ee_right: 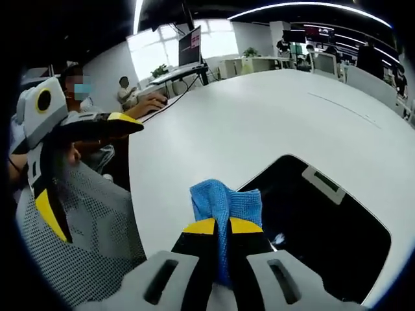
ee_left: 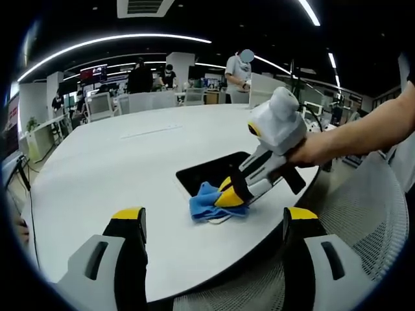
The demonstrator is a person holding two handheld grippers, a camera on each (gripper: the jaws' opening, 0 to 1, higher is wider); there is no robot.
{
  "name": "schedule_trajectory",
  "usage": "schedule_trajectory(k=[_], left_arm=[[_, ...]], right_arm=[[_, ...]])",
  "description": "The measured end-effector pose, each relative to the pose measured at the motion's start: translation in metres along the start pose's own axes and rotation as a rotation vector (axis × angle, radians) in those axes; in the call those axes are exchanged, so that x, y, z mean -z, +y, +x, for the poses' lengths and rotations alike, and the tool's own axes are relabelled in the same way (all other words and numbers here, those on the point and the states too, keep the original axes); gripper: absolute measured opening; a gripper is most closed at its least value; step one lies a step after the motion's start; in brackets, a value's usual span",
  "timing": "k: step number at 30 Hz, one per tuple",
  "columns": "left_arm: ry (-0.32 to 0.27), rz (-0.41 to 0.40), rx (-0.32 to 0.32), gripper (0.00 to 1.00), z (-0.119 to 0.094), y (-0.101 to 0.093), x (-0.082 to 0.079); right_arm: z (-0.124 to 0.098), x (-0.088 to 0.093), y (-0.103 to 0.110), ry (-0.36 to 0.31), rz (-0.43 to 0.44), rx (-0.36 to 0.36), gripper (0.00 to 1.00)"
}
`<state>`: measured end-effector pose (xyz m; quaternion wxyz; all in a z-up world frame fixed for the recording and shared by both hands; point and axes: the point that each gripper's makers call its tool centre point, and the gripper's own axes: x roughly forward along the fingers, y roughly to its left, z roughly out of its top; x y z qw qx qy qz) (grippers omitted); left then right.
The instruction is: Wipe the mirror surface with the cleaning cloth until all visible marks leave the cleaned area.
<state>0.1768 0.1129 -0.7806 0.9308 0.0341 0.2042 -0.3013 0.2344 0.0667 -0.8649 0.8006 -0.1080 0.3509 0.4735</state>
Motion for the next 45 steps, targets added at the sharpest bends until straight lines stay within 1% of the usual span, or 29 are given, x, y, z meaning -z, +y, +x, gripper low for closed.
schedule_trajectory(k=[5,8,11,12,14,15,16,19,24,28,30,33,37,39,41,43,45], left_arm=[[-0.002,0.000,0.000,0.85,0.000,0.000,0.000],[-0.003,0.001,-0.001,0.85,0.000,0.000,0.000],[-0.003,0.001,-0.002,0.86,-0.001,0.000,0.000],[-0.002,0.000,-0.002,0.86,-0.001,0.000,0.000],[0.001,0.000,-0.002,0.86,-0.001,0.000,0.000],[0.004,-0.001,-0.002,0.85,-0.001,0.000,0.001],[0.006,0.000,-0.003,0.85,-0.001,0.000,0.001],[0.013,-0.001,0.002,0.86,0.000,0.000,0.002],[0.016,-0.002,0.001,0.86,0.000,0.000,0.003],[0.019,-0.002,0.004,0.86,0.000,0.000,0.003],[0.020,-0.002,0.007,0.86,0.000,-0.001,0.003],[0.017,-0.003,0.007,0.86,0.000,0.000,0.002],[0.013,-0.003,0.004,0.86,0.001,0.000,0.002],[0.011,-0.004,0.004,0.86,0.001,0.000,0.001],[0.010,-0.002,0.004,0.86,0.001,0.000,0.001],[0.010,-0.002,0.005,0.86,0.001,0.000,0.001],[0.008,-0.001,0.005,0.86,0.001,0.000,0.001]], right_arm=[[0.000,0.000,-0.001,-0.011,0.012,0.002,0.00],[0.001,0.000,-0.001,-0.007,-0.029,0.013,0.00],[0.001,0.000,-0.001,0.012,-0.147,0.042,0.00],[0.001,0.000,-0.001,0.017,-0.171,0.047,0.00],[0.001,-0.001,0.000,0.041,-0.292,0.059,0.00],[0.002,-0.001,0.000,0.053,-0.331,0.061,0.00],[0.002,-0.001,0.001,0.067,-0.347,0.061,0.00],[0.002,-0.002,0.001,0.070,-0.336,0.053,0.00],[0.002,-0.002,-0.003,0.040,-0.241,0.027,0.00],[0.002,-0.003,-0.003,0.035,-0.261,0.023,0.00],[0.003,-0.004,-0.005,0.037,-0.287,0.030,0.00],[0.006,-0.008,-0.013,0.037,-0.294,0.042,0.00],[0.008,-0.013,-0.023,0.032,-0.270,0.053,0.00],[0.010,-0.015,-0.027,0.034,-0.272,0.059,0.00],[0.011,-0.017,-0.030,0.041,-0.289,0.071,0.00],[0.011,-0.019,-0.034,0.051,-0.332,0.089,0.00],[0.013,-0.022,-0.038,0.054,-0.341,0.098,0.00]])
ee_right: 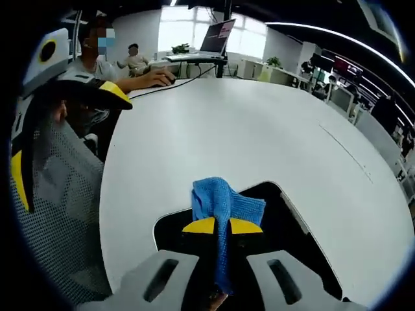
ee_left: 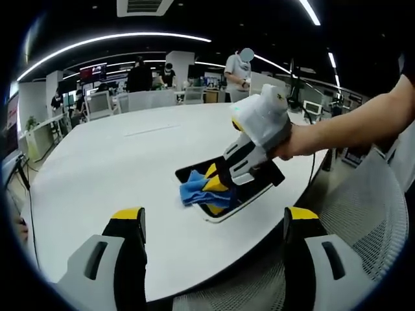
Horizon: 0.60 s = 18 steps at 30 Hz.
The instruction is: Wipe the mirror surface with the cleaning cloth until all visible marks leave the cleaned area.
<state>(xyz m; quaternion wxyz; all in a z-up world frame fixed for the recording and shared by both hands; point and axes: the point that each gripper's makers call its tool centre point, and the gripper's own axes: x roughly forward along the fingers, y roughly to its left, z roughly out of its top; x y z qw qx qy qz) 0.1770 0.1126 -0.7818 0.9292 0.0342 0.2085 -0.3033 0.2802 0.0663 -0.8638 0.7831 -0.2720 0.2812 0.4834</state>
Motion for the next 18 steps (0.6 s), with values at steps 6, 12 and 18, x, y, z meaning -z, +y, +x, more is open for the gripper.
schedule_trajectory(k=[6,12,18], left_arm=[[-0.002,0.000,-0.001,0.86,0.000,0.000,0.000],[-0.007,-0.001,-0.003,0.86,0.000,0.001,0.000],[-0.006,-0.001,-0.005,0.86,0.000,0.001,0.000]], right_arm=[[0.006,-0.002,-0.020,0.003,0.031,0.031,0.00],[0.009,-0.004,-0.031,0.016,0.021,0.053,0.00],[0.017,-0.006,-0.049,0.022,0.040,0.071,0.00]])
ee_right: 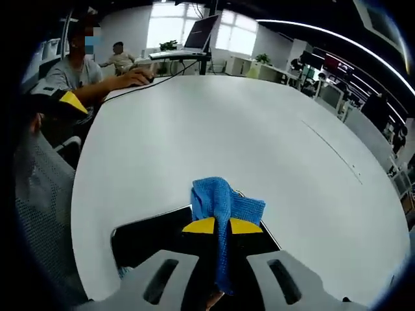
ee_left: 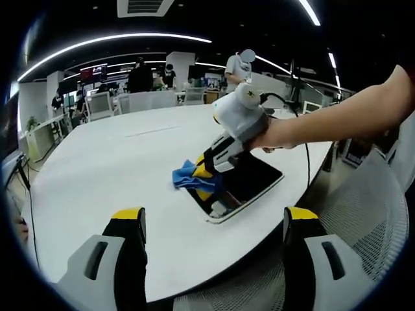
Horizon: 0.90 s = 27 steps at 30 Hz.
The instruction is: Wipe the mirror surface with the cleaning cloth until all visible marks leave the cleaned area.
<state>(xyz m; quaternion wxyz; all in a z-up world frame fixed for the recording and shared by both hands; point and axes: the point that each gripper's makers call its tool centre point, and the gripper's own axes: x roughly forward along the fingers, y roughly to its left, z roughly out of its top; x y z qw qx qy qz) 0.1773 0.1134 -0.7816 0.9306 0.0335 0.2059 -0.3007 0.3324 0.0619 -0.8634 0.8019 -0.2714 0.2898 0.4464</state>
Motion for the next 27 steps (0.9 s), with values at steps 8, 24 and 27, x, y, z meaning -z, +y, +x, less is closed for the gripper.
schedule_trajectory(k=[8,24,27], left_arm=[[-0.001,-0.001,-0.003,0.86,0.000,0.001,0.000],[-0.004,-0.001,-0.003,0.86,-0.001,0.000,-0.001],[-0.002,-0.001,-0.002,0.86,-0.001,0.000,-0.001]], right_arm=[[0.005,-0.003,-0.011,0.011,0.002,0.011,0.00],[0.009,-0.004,-0.019,0.019,0.030,0.047,0.00],[0.009,-0.004,-0.018,0.012,0.038,0.056,0.00]])
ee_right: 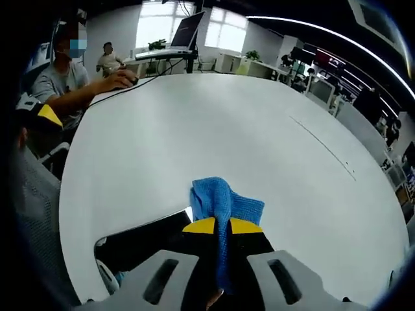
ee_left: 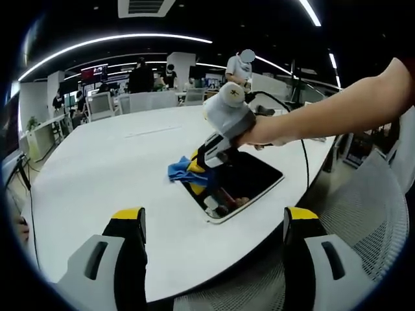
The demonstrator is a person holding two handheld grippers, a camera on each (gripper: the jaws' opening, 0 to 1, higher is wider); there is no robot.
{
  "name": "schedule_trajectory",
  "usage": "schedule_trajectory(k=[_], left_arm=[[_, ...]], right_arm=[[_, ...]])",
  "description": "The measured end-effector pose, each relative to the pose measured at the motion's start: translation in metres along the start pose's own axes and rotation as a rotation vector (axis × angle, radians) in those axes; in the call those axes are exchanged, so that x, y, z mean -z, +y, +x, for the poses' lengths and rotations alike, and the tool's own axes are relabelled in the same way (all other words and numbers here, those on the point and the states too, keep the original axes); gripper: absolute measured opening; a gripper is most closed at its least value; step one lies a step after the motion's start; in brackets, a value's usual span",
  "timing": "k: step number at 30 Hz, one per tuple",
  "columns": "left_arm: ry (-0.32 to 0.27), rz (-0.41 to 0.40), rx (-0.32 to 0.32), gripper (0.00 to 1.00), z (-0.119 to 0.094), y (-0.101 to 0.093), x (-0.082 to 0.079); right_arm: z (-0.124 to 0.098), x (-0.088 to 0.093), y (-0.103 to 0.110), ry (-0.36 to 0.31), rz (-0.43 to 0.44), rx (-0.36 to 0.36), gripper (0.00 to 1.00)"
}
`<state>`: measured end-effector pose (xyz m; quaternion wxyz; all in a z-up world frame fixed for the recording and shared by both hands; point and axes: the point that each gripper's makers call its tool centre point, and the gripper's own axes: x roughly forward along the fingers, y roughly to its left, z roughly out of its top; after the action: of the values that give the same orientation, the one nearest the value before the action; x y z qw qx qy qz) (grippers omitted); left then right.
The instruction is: Wipe the mirror surface with the cleaning cloth until all visible marks leave the cleaned area.
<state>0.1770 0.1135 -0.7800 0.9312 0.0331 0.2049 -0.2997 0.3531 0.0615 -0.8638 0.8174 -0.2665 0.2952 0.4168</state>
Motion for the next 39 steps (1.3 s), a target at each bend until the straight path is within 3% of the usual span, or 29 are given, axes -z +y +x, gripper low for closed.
schedule_trajectory(k=[16,39], left_arm=[[0.004,0.002,0.003,0.86,0.001,0.000,0.001],[0.010,-0.004,-0.011,0.85,0.000,0.002,0.002]], right_arm=[[-0.003,0.007,-0.003,-0.006,-0.014,-0.002,0.00],[-0.030,0.038,-0.023,0.019,0.039,0.027,0.00]])
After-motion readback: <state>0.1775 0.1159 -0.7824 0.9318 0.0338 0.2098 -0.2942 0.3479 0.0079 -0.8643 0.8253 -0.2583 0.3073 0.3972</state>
